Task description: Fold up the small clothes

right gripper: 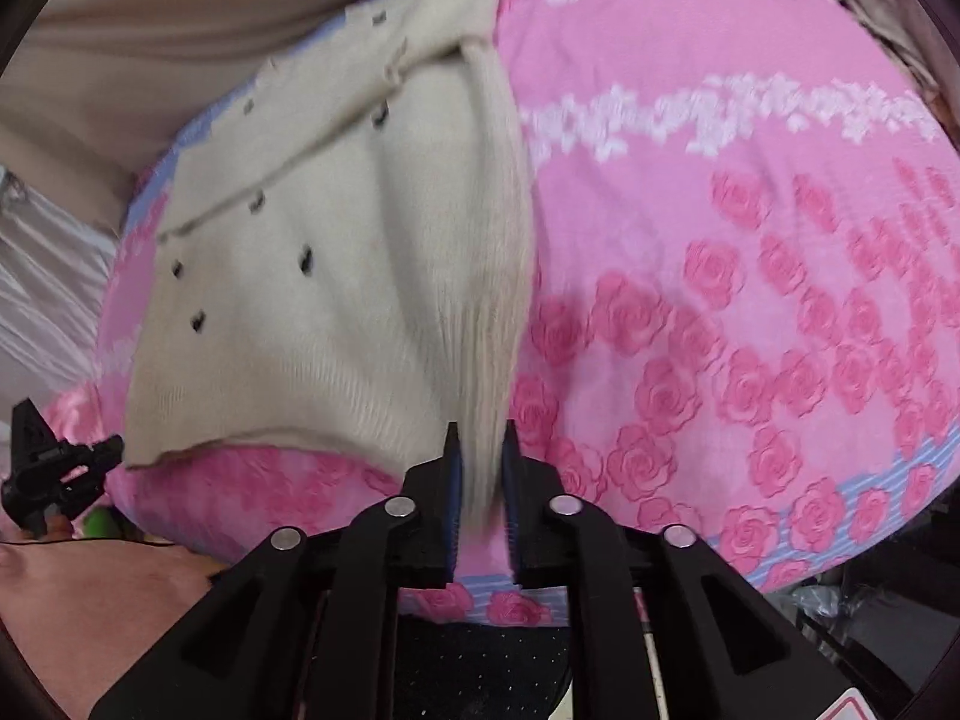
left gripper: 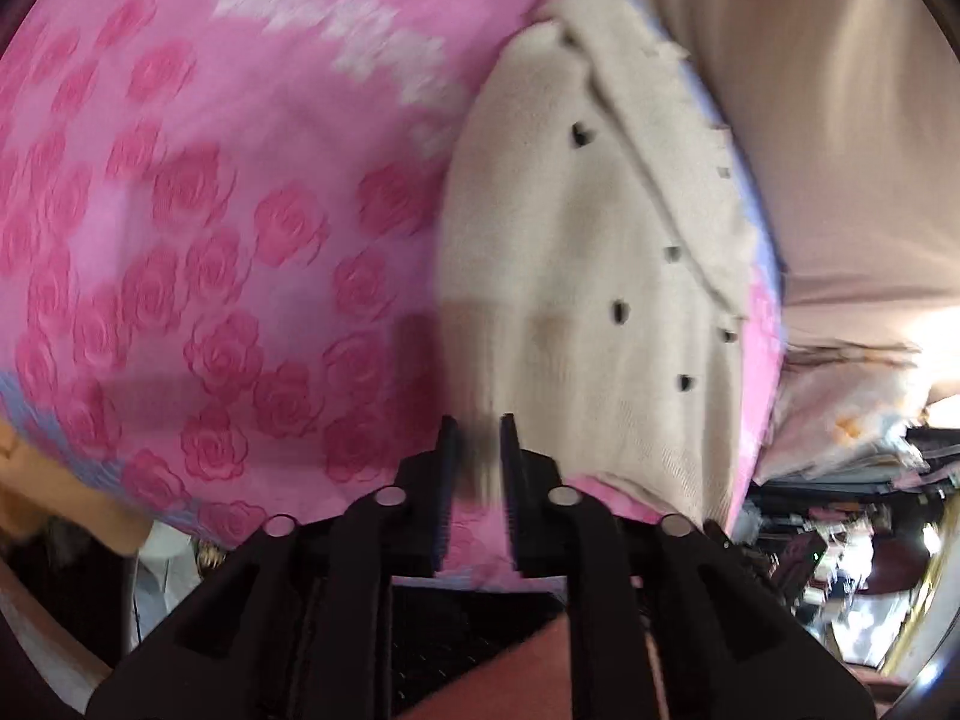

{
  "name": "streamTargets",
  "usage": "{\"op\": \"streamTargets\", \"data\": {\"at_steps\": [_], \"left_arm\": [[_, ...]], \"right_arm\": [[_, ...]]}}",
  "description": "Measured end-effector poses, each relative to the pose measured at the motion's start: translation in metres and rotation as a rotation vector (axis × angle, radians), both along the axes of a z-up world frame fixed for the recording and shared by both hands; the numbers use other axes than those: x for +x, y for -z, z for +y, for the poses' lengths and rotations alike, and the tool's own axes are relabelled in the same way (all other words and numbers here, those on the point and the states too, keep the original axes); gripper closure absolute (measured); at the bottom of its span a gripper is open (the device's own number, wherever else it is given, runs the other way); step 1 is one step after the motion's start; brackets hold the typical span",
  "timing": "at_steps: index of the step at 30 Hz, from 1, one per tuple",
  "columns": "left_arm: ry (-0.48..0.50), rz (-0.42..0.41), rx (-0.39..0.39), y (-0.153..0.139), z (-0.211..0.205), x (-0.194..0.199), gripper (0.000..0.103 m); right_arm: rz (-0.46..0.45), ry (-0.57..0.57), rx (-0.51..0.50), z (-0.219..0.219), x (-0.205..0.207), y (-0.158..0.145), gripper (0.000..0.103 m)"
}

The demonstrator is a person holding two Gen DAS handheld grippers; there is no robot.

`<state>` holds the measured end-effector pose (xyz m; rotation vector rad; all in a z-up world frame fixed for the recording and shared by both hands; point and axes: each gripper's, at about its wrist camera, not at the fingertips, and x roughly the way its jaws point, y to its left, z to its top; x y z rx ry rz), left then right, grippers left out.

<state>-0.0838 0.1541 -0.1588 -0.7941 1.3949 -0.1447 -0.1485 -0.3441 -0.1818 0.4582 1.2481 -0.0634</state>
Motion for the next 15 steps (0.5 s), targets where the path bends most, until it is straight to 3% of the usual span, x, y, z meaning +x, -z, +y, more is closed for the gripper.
{"op": "streamTargets", "data": {"at_steps": [1,2,3,5,7,10,11,12,13,15], "left_arm": [[0.0,0.027,0.001,0.007,-0.003,0.001,0.06],[-0.004,0.048,0.02,0.011,-0.005,0.002,0.045],[-0.015,0.051,0.039,0.013,-0.006,0.002,0.043],[-0.029,0.046,0.064,0.015,-0.006,0.005,0.032],[-0.07,0.061,0.112,0.02,-0.006,0.011,0.027],[-0.098,0.093,0.111,0.033,-0.005,0.017,0.028],[-0.078,0.091,0.116,0.031,-0.008,0.02,0.047],[-0.038,0.08,0.089,0.032,-0.016,0.026,0.066],[0.004,0.108,0.037,0.036,-0.023,0.027,0.095],[0.002,0.133,-0.008,0.033,-0.028,0.025,0.094]], "right_arm": [[0.031,0.003,-0.007,0.003,0.004,0.009,0.083],[0.056,0.005,-0.026,0.007,0.006,0.015,0.073],[0.057,0.008,-0.042,0.011,0.007,0.017,0.06],[0.03,0.042,-0.087,0.011,0.006,0.017,0.042],[0.014,0.074,-0.076,0.007,0.005,0.021,0.039],[0.024,0.093,-0.032,0.004,0.011,0.033,0.039],[0.009,0.087,-0.038,0.006,0.012,0.032,0.05],[0.018,0.074,-0.061,0.008,0.013,0.032,0.07],[0.024,0.064,-0.066,0.009,0.012,0.03,0.087],[0.028,0.073,0.038,0.002,0.013,0.028,0.095]]}}
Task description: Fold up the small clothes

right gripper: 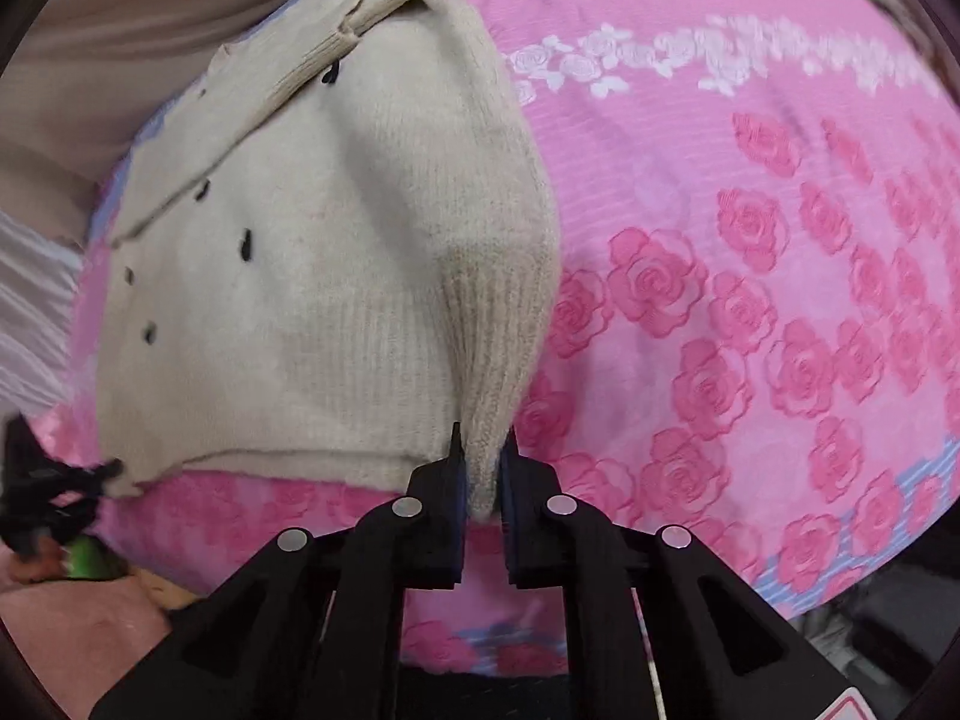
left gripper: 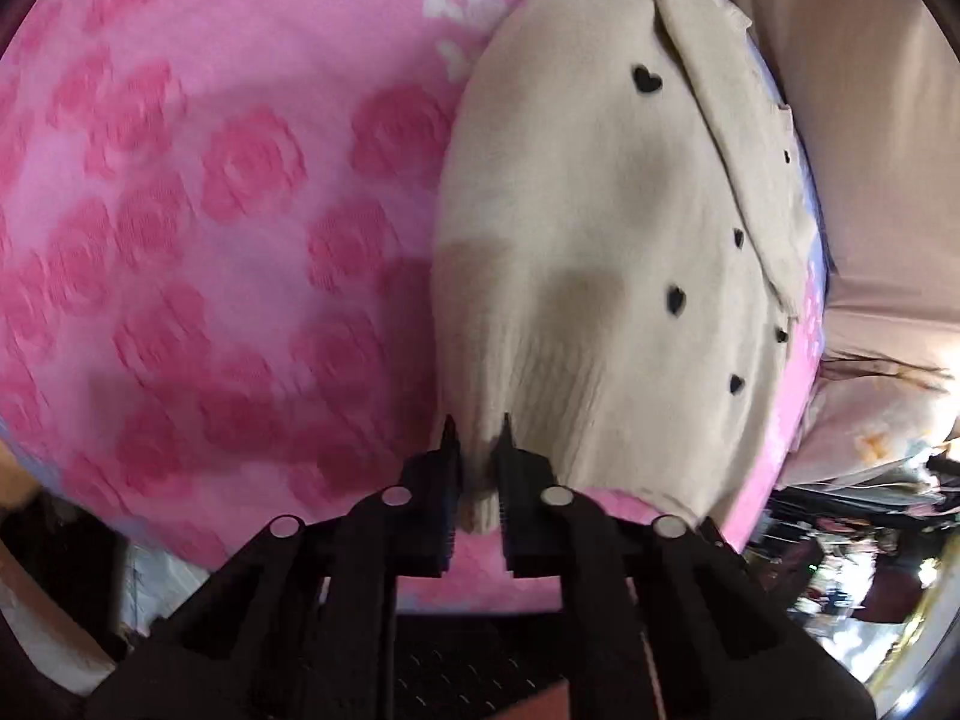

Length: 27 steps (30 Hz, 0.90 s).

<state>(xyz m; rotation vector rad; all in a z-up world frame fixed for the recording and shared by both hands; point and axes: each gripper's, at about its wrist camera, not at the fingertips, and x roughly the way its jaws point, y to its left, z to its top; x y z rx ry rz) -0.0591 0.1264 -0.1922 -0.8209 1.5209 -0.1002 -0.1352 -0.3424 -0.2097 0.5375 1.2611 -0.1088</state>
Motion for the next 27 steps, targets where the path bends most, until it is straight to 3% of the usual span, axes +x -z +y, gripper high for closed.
{"op": "streamTargets", "data": {"at_steps": [5,9,13,16,20,22,27], "left_arm": [[0.007,-0.081,-0.035,-0.049,0.003,-0.001,0.096],[0.007,-0.231,-0.056,-0.114,0.002,0.027,0.096],[0.024,-0.388,-0.048,-0.177,0.002,0.077,0.096],[0.06,-0.493,0.02,-0.21,-0.005,0.139,0.096],[0.075,-0.549,0.14,-0.221,-0.012,0.222,0.096],[0.066,-0.54,0.173,-0.21,-0.015,0.261,0.096],[0.04,-0.493,0.223,-0.172,-0.021,0.319,0.096]], "right_arm": [[-0.116,-0.04,0.041,-0.005,-0.004,-0.058,0.096],[-0.272,-0.055,0.032,-0.014,0.015,-0.129,0.096],[-0.452,-0.051,0.009,-0.024,0.067,-0.197,0.096],[-0.546,-0.056,-0.025,-0.036,0.126,-0.229,0.096],[-0.595,-0.057,-0.114,-0.048,0.223,-0.236,0.096],[-0.571,-0.037,-0.107,-0.055,0.268,-0.222,0.096],[-0.501,0.026,-0.091,-0.063,0.331,-0.179,0.096]]}}
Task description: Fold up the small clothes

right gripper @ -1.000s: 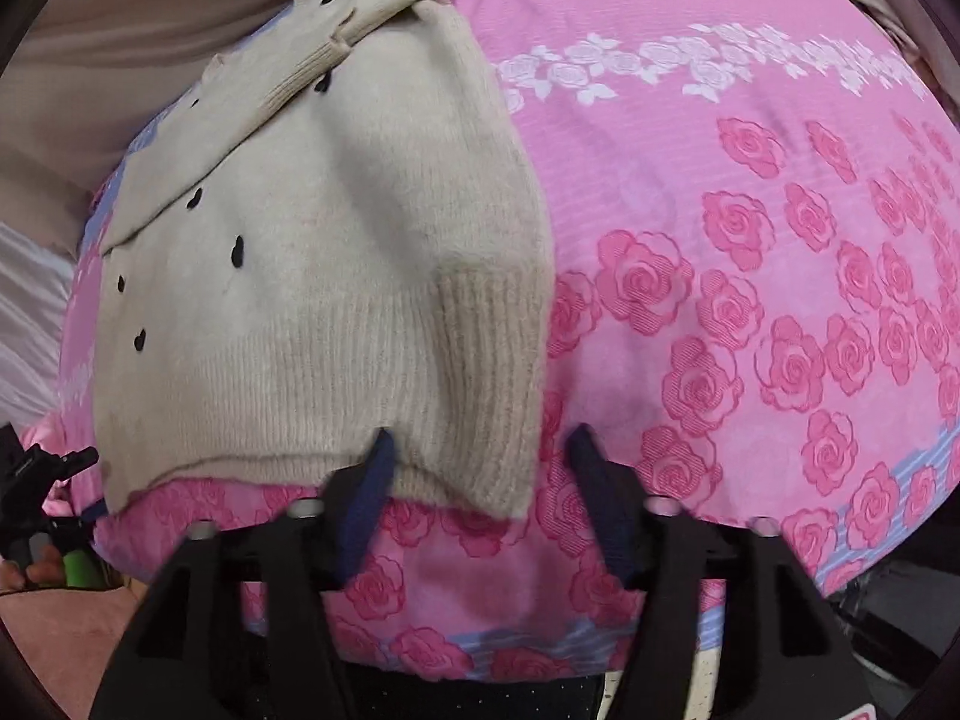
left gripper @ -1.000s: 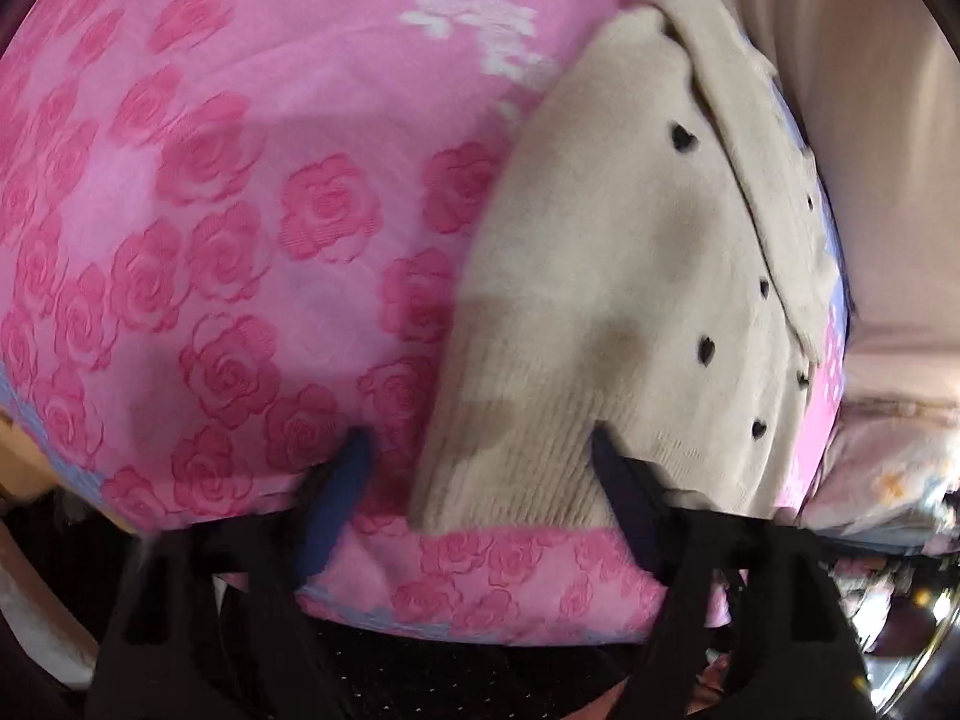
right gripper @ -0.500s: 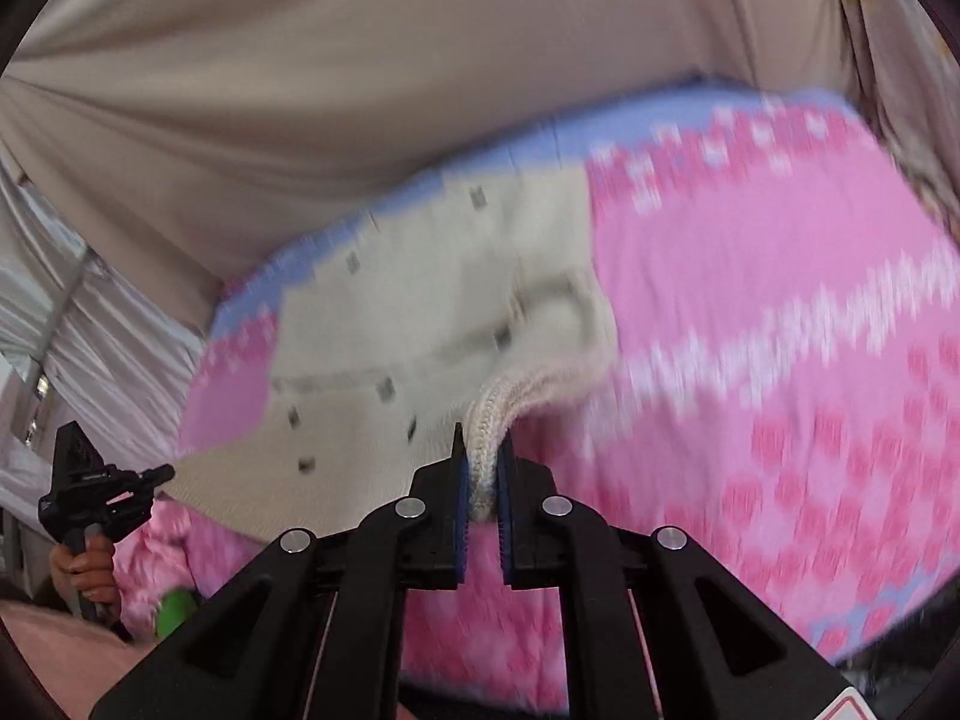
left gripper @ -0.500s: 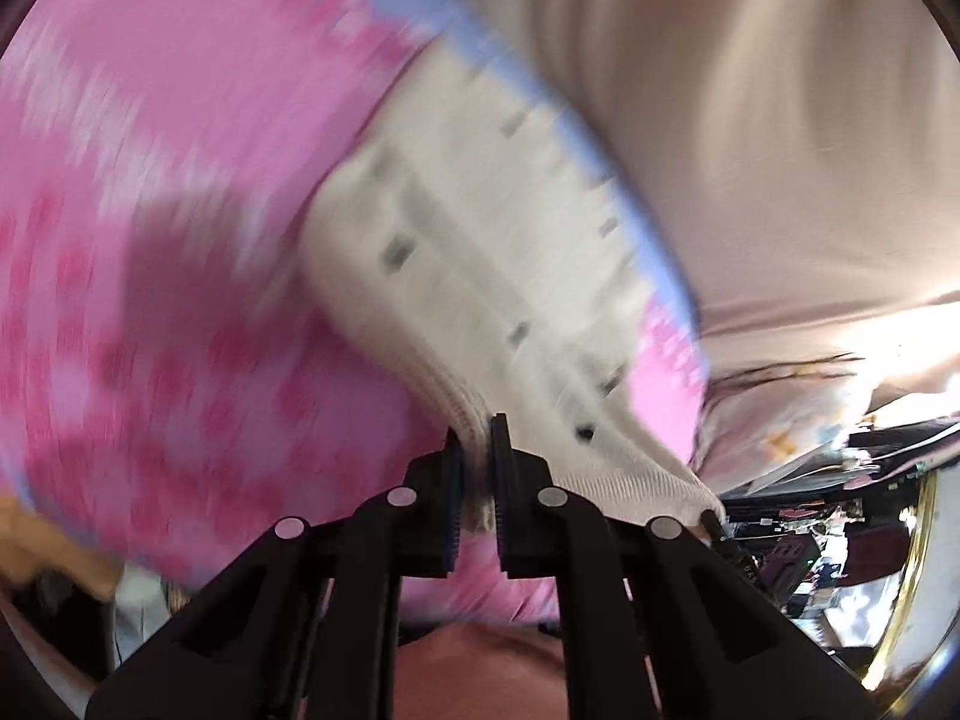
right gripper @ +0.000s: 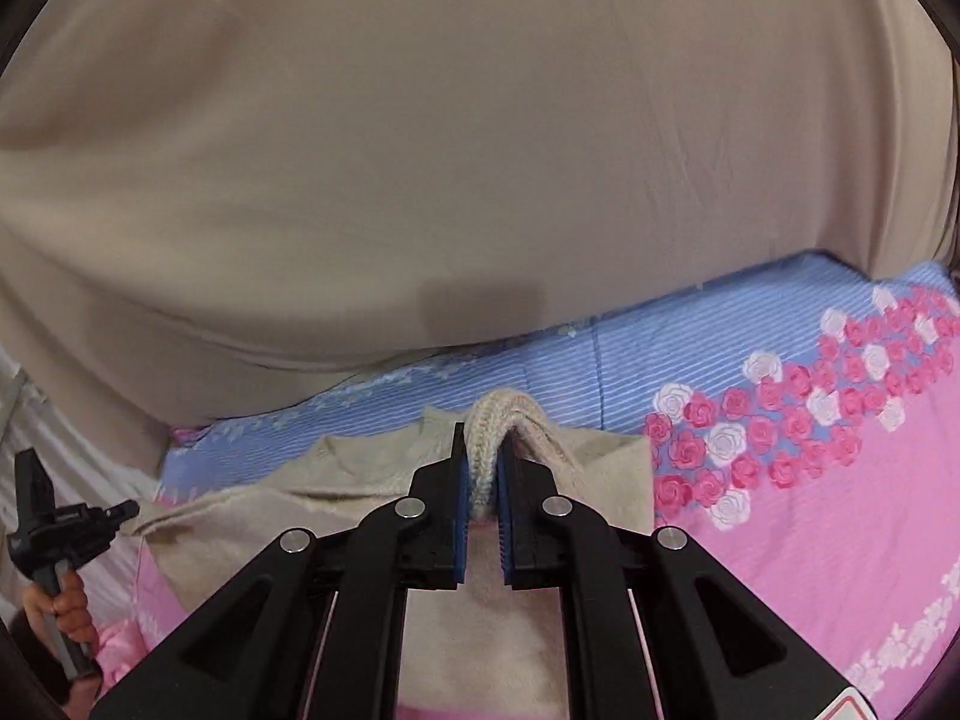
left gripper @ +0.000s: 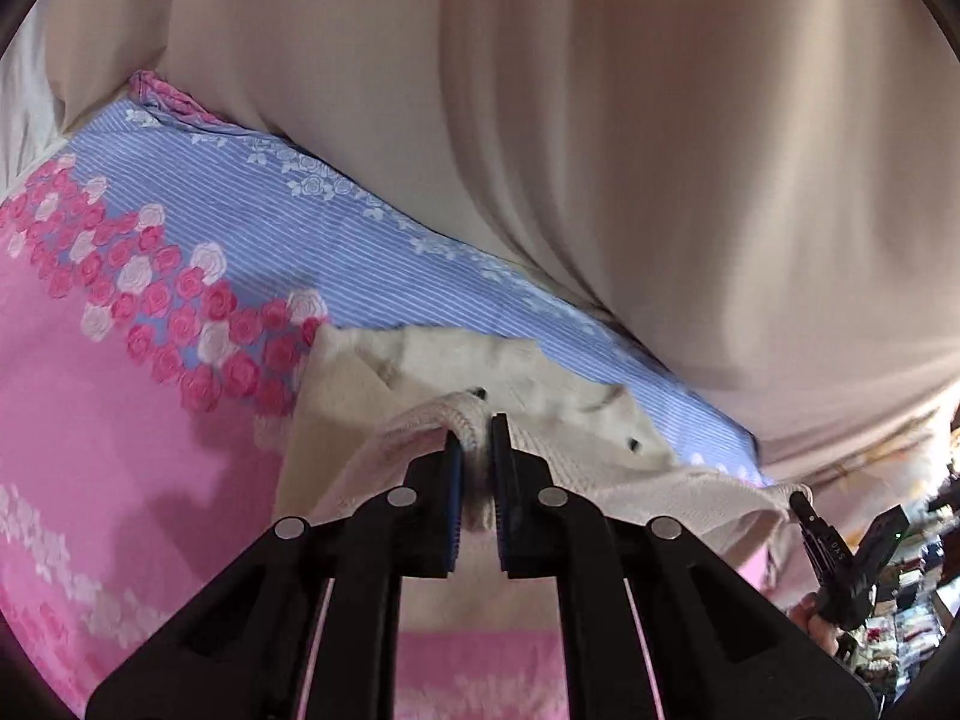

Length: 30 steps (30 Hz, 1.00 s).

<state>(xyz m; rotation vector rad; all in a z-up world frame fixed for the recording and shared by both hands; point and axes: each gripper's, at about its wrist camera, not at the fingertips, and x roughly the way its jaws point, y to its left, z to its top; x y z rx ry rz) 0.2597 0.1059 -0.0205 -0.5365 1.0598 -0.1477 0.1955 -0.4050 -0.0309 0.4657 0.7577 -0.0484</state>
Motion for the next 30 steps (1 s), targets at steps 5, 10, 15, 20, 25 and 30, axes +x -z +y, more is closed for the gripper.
{"op": "streamTargets", "data": {"at_steps": [5,10,15,20,25,30], "left_arm": [[-0.059,0.043,0.009,0.045,-0.002,0.033,0.096],[-0.096,0.026,-0.025,0.046,0.007,0.027,0.096],[-0.116,0.018,0.055,0.047,-0.002,0.049,0.091],[-0.089,0.136,0.111,0.094,-0.01,0.063,0.079],[-0.143,0.111,0.067,0.101,0.021,-0.025,0.032],[-0.222,0.219,-0.036,0.142,0.037,-0.097,0.027]], "right_arm": [[0.085,0.033,0.019,-0.005,0.037,0.045,0.096],[0.067,0.008,-0.023,0.004,0.031,0.046,0.096],[0.099,-0.001,-0.017,-0.004,0.061,0.057,0.089],[0.214,0.045,-0.152,-0.017,0.062,0.075,0.061],[0.188,0.036,-0.145,-0.033,-0.042,0.085,0.036],[0.298,0.039,0.088,-0.036,-0.112,0.146,0.036]]}}
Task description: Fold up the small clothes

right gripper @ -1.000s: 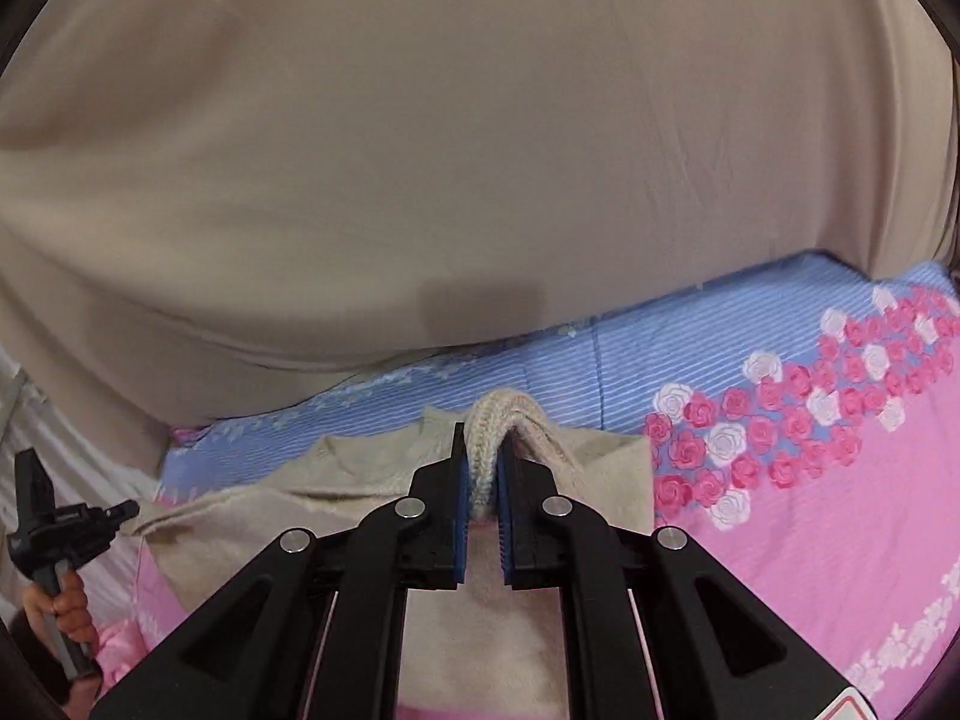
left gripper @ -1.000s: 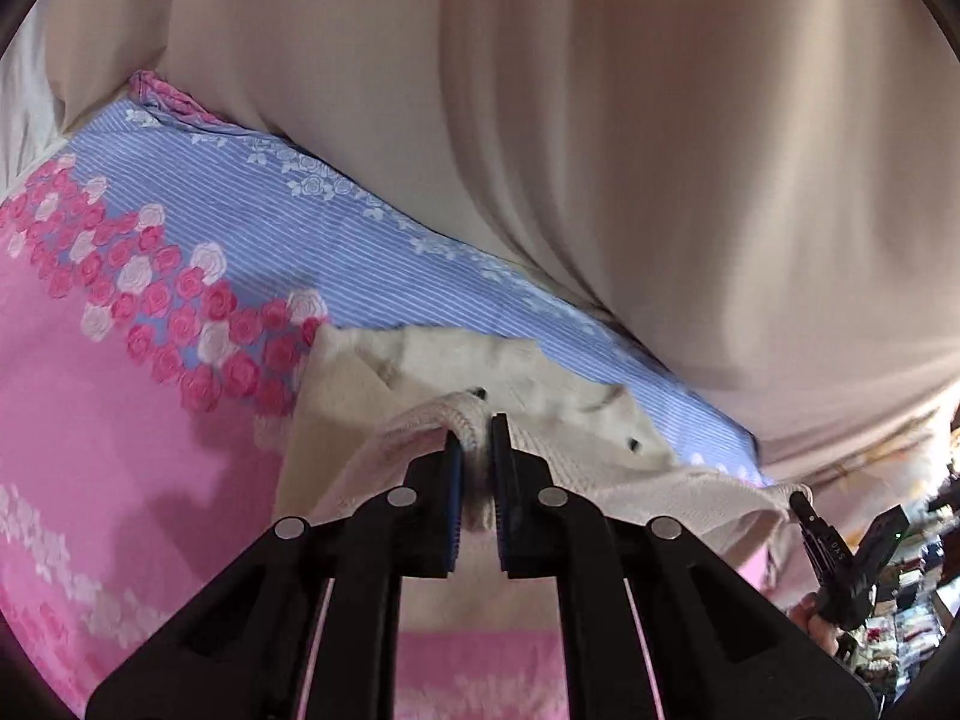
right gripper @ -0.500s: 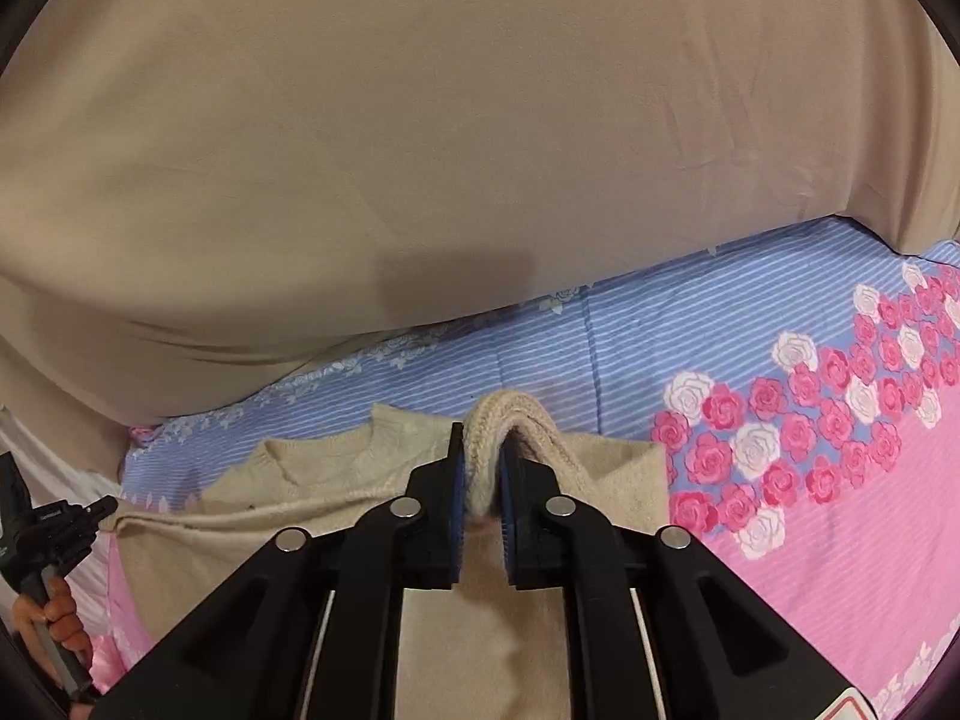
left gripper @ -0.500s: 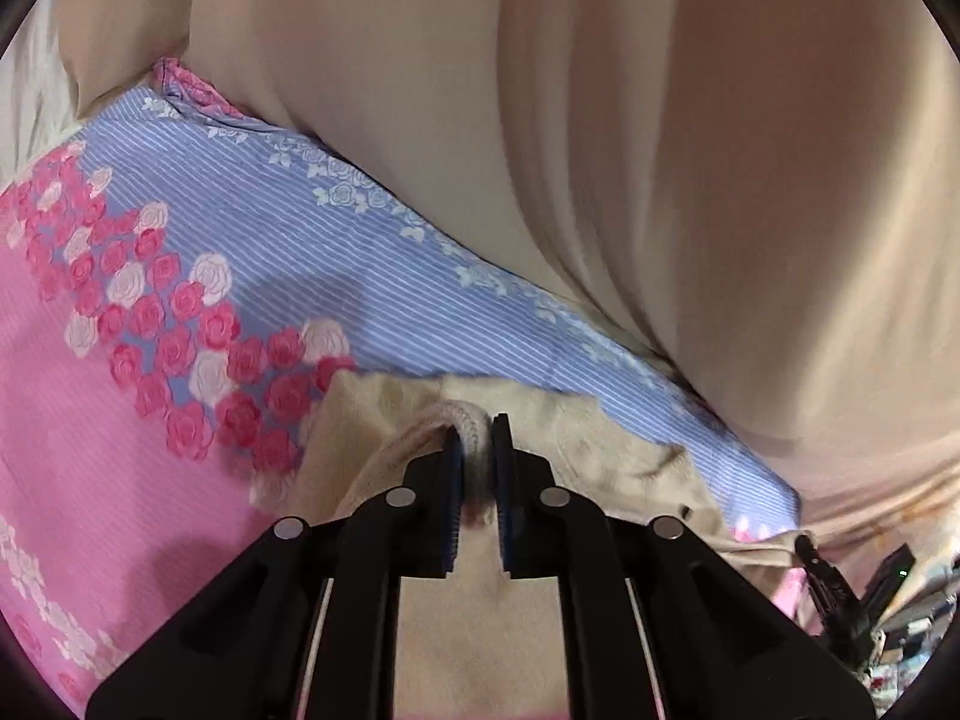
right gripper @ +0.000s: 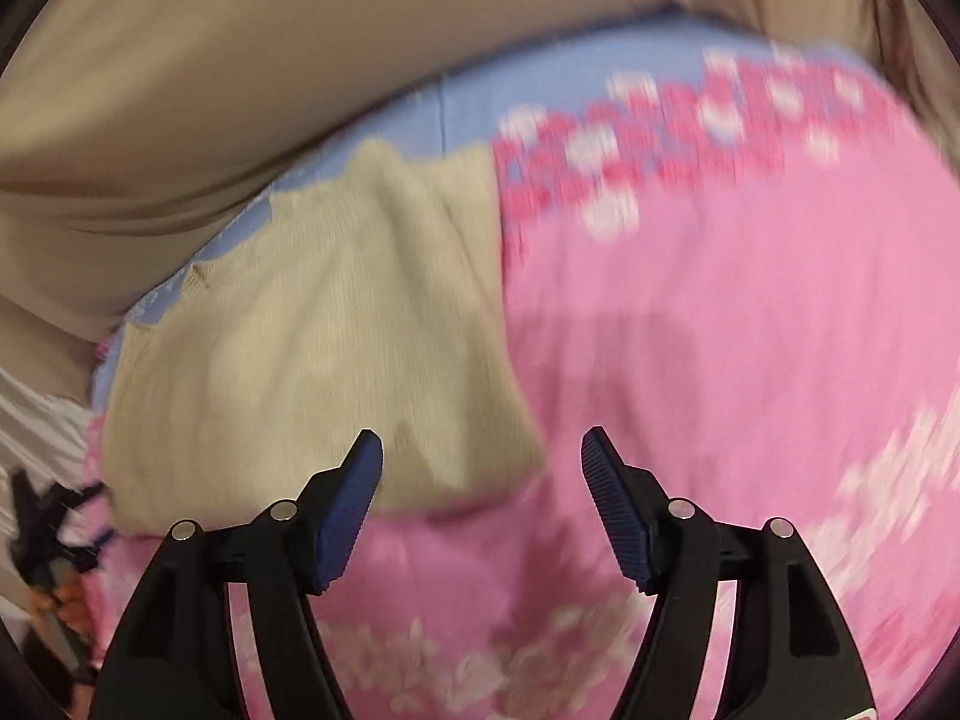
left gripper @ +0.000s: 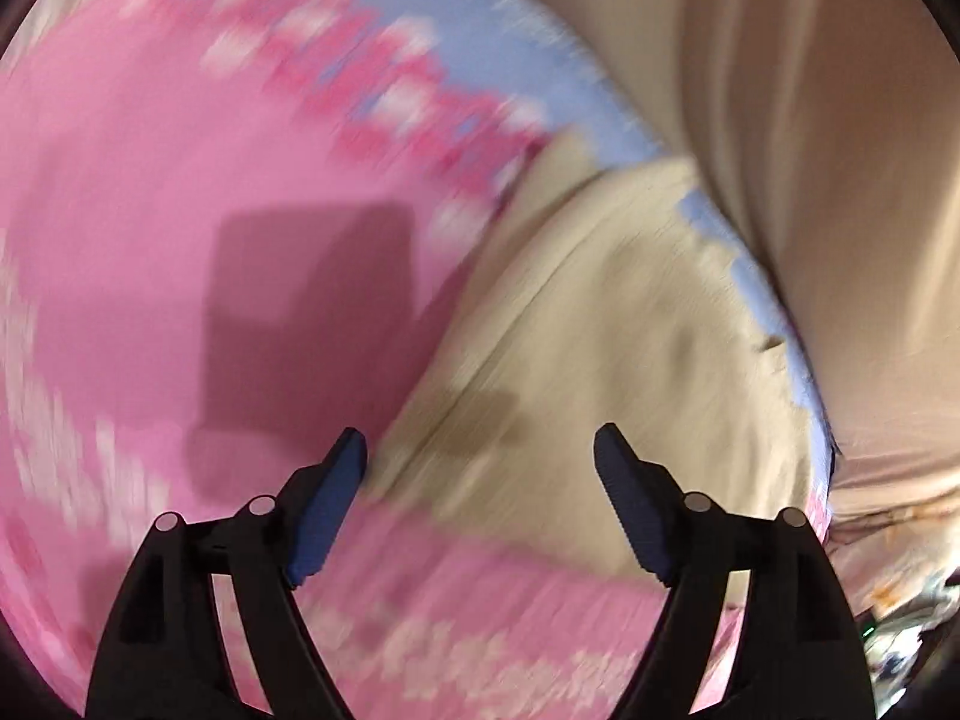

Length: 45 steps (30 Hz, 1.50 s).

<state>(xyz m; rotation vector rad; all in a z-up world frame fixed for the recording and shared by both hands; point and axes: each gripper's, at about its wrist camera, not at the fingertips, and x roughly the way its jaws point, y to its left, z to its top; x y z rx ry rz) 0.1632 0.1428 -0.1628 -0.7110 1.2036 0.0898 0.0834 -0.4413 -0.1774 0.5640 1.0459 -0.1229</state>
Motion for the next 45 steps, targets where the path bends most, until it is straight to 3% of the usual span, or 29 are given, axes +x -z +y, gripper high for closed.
{"op": "streamTargets", "data": {"at_steps": [3,4,7,8,9,10,11,14,17,21,23,25,27,28,30,31,34,37,38,40,43,45], "left_arm": [[-0.086,0.027,-0.154,0.027,0.005,-0.019,0.025],[-0.127,-0.014,-0.175,0.027,0.005,-0.022,0.018],[-0.145,-0.024,-0.253,0.033,-0.002,-0.01,0.018],[-0.161,-0.02,-0.24,0.032,-0.004,-0.007,0.02],[-0.154,-0.031,-0.232,0.03,-0.008,-0.002,0.03],[-0.11,-0.024,-0.233,0.031,-0.015,0.008,0.068],[-0.096,0.013,-0.216,0.032,-0.02,0.012,0.085],[-0.098,-0.017,-0.218,0.009,-0.024,0.009,0.089],[-0.046,-0.051,-0.231,-0.024,-0.025,-0.006,0.09],[0.02,0.034,-0.221,-0.046,-0.029,-0.054,0.09],[0.046,0.092,-0.197,-0.037,-0.033,-0.082,0.089],[0.067,0.157,-0.159,-0.017,-0.043,-0.109,0.087],[0.08,0.236,-0.078,0.004,-0.053,-0.125,0.084],[0.07,0.261,-0.012,0.007,-0.055,-0.131,0.085],[0.057,0.218,0.055,-0.011,-0.055,-0.132,0.085],[0.065,0.153,0.098,-0.033,-0.057,-0.124,0.081],[0.096,0.009,0.175,-0.075,-0.071,-0.098,0.05],[0.172,-0.104,0.201,-0.089,-0.102,-0.058,0.045],[0.189,-0.117,0.222,-0.083,-0.113,-0.043,0.045],[0.199,-0.1,0.255,-0.061,-0.128,-0.023,0.045],[0.177,-0.022,0.244,-0.03,-0.126,-0.014,0.046],[0.152,0.015,0.296,-0.013,-0.121,-0.01,0.048]], "right_arm": [[-0.017,0.026,0.11,0.003,-0.003,0.02,0.036],[-0.027,0.041,0.146,0.004,0.001,0.024,0.036],[-0.042,0.101,0.214,0.004,0.015,0.031,0.034],[-0.041,0.115,0.227,0.005,0.019,0.033,0.034],[-0.042,0.129,0.232,0.005,0.022,0.034,0.05],[-0.034,0.133,0.241,0.004,0.026,0.036,0.07],[-0.029,0.133,0.273,0.003,0.026,0.036,0.081],[-0.078,0.119,0.266,0.002,0.016,0.011,0.089],[-0.114,0.069,0.241,0.001,-0.008,-0.026,0.091],[-0.081,0.0,0.139,-0.002,-0.063,-0.059,0.091],[-0.014,-0.032,0.092,-0.004,-0.098,-0.052,0.09],[0.065,-0.06,0.067,-0.004,-0.132,-0.024,0.085],[0.221,-0.091,-0.026,0.001,-0.156,0.016,0.081],[0.257,-0.084,-0.063,0.0,-0.164,0.025,0.081],[0.229,-0.024,-0.059,-0.009,-0.175,0.011,0.078],[0.188,0.003,-0.075,-0.012,-0.176,-0.005,0.077],[0.054,-0.025,-0.138,-0.011,-0.151,-0.052,0.062],[0.03,-0.106,-0.133,0.002,-0.097,-0.058,0.06],[0.021,-0.123,-0.147,0.007,-0.077,-0.055,0.065],[0.008,-0.128,-0.159,0.015,-0.047,-0.048,0.099],[0.022,-0.125,-0.127,0.024,-0.017,-0.037,0.103],[0.062,-0.136,-0.172,0.032,-0.002,-0.023,0.103]]}}
